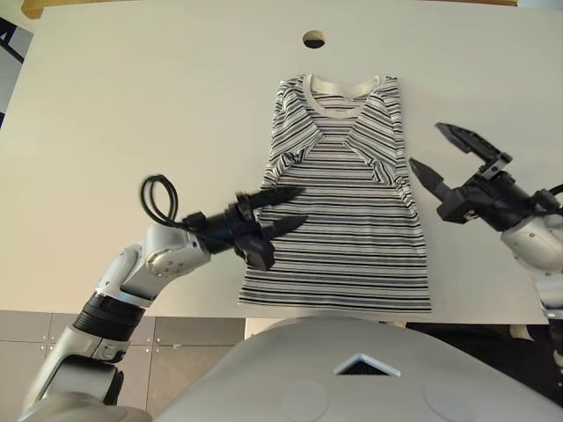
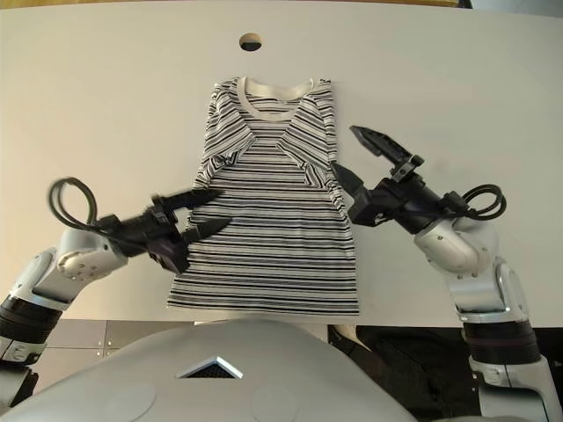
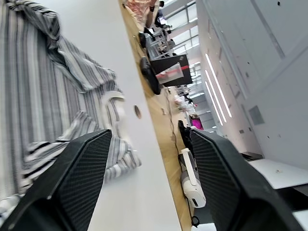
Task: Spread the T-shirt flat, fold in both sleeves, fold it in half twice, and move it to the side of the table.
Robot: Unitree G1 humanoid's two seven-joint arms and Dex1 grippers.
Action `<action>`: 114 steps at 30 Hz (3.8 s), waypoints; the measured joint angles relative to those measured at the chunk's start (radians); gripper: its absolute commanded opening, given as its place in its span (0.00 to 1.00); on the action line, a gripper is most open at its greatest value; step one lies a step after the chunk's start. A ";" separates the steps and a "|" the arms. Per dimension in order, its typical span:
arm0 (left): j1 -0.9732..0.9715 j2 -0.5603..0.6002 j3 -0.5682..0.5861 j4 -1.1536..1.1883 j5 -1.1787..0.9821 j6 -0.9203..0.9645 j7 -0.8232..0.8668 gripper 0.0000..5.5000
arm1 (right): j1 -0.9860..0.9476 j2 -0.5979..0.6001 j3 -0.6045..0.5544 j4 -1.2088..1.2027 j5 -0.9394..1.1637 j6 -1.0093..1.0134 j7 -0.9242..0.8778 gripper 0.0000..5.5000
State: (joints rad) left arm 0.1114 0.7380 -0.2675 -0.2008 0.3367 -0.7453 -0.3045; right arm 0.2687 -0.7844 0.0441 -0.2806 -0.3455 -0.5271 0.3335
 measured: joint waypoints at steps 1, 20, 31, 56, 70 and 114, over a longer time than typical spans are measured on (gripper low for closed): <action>0.000 -0.003 0.046 -0.015 -0.018 0.018 0.012 0.53 | 0.046 -0.012 -0.003 -0.015 -0.001 -0.004 0.021 0.55; 0.364 0.465 0.162 -0.005 -0.064 0.028 -0.439 0.68 | 0.432 -0.259 -0.141 -0.087 -0.024 -0.050 0.361 0.73; 0.265 0.384 -0.042 -0.080 -0.127 0.022 -0.560 0.68 | 0.495 -0.352 -0.169 -0.152 0.020 -0.083 0.518 0.73; 0.204 0.310 -0.151 0.027 -0.136 -0.050 -0.567 0.12 | 0.344 -0.355 0.024 -0.120 0.051 -0.096 0.570 0.11; 0.209 0.252 -0.125 0.054 -0.374 -0.032 -0.557 0.02 | 0.325 -0.317 0.062 -0.046 0.226 -0.109 0.552 0.02; -0.872 -0.471 -0.040 1.501 0.079 0.242 0.261 0.49 | -0.963 0.430 0.114 1.399 0.001 0.108 -0.269 0.50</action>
State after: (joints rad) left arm -0.7601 0.2671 -0.3078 1.2999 0.4156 -0.5037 -0.0438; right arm -0.6939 -0.3548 0.1584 1.1188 -0.3445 -0.4194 0.0645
